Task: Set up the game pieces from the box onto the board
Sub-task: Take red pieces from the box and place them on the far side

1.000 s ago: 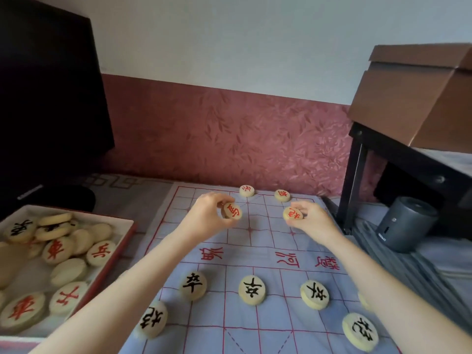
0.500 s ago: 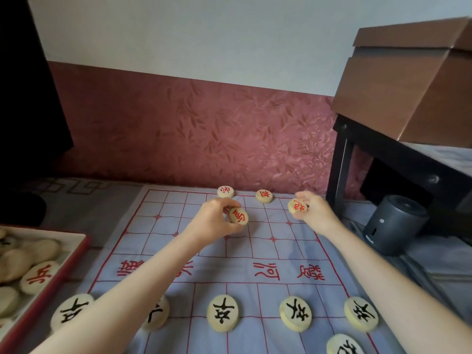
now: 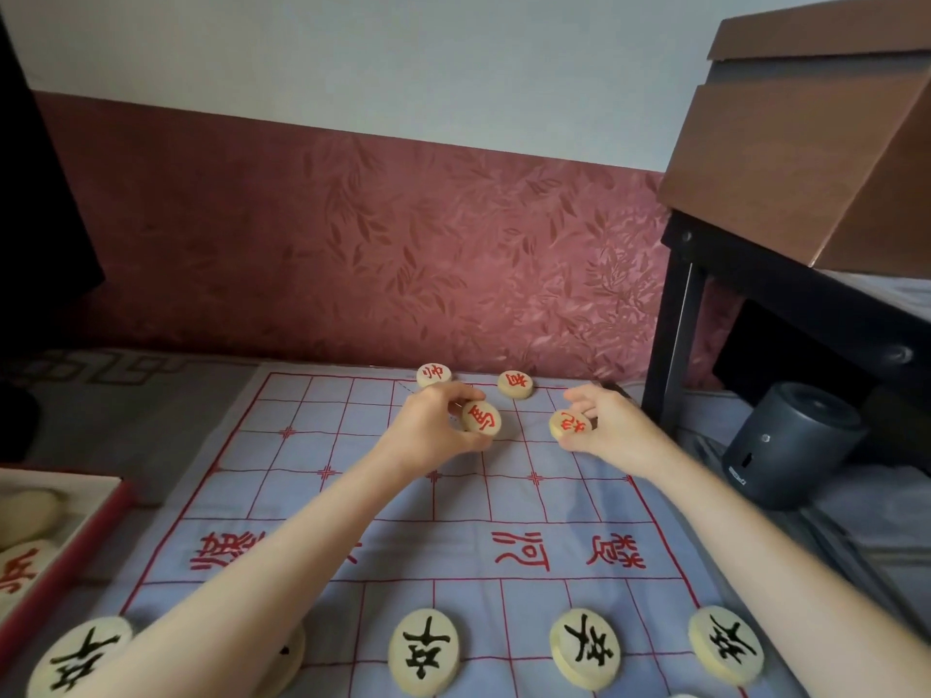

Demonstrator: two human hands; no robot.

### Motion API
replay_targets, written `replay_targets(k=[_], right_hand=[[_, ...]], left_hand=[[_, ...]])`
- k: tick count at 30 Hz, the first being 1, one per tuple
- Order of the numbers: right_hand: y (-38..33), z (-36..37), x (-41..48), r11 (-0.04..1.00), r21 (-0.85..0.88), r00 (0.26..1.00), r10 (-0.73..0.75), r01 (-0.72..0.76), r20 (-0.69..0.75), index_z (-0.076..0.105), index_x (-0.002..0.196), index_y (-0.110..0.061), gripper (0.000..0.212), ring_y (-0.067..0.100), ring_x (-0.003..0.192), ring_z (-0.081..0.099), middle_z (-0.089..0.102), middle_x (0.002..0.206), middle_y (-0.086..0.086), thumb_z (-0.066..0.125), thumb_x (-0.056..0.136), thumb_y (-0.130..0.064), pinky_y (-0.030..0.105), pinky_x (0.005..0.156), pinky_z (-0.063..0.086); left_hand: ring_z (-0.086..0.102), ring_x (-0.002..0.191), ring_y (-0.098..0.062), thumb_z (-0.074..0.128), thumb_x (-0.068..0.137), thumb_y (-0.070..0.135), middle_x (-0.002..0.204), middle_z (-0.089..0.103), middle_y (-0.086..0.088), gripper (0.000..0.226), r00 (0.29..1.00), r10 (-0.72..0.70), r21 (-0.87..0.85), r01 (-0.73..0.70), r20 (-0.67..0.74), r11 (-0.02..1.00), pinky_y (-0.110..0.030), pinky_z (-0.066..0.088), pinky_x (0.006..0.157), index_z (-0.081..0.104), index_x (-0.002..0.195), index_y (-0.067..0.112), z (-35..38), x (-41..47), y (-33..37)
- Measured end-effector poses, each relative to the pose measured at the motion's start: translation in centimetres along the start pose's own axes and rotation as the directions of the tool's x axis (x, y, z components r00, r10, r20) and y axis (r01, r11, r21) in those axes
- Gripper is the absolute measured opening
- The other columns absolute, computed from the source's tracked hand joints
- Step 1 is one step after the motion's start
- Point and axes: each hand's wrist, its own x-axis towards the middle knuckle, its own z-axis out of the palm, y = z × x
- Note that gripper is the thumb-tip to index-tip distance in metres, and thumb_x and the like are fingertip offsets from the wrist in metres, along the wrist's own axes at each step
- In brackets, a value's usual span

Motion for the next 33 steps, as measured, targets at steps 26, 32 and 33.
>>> replay_targets(k=[26, 32, 33], right_hand=[[1.1, -0.9, -0.1, 0.98, 0.193, 0.959, 0.0, 0.057, -0.284, 0.058, 0.122, -0.013, 0.035, 0.012, 0.107, 0.055, 0.06, 0.123, -0.001, 0.054, 0.088, -0.004, 0.023, 0.093, 0.04], [1.2, -1.3, -0.1, 0.977, 0.205, 0.961, -0.007, 0.066, -0.275, 0.058, 0.122, -0.014, 0.035, 0.011, 0.105, 0.055, 0.059, 0.123, -0.002, 0.054, 0.088, -0.004, 0.022, 0.091, 0.041], [1.3, -1.3, -0.2, 0.976, 0.208, 0.963, -0.001, 0.059, -0.269, 0.058, 0.122, -0.015, 0.035, 0.011, 0.106, 0.055, 0.059, 0.123, -0.002, 0.054, 0.088, -0.004, 0.021, 0.09, 0.041]], left_hand=[[0.027, 0.128, -0.033, 0.064, 0.077, 0.046, 0.121, 0.06, -0.004, 0.054, 1.0, -0.005, 0.403, 0.006, -0.003, 0.915, -0.037, 0.02, 0.105, 0.053, 0.127, 0.029, 7.6, 12.5, 3.9], [0.031, 0.125, -0.03, 0.06, 0.08, 0.047, 0.118, 0.06, -0.006, 0.049, 0.999, -0.036, 0.456, 0.023, 0.021, 0.89, -0.04, 0.019, 0.104, 0.059, 0.12, 0.019, 8.0, 12.9, 2.8], [0.032, 0.123, -0.029, 0.059, 0.08, 0.049, 0.117, 0.059, -0.006, 0.048, 0.998, -0.047, 0.456, 0.027, 0.032, 0.889, -0.04, 0.02, 0.104, 0.06, 0.118, 0.019, 8.1, 12.9, 2.7]])
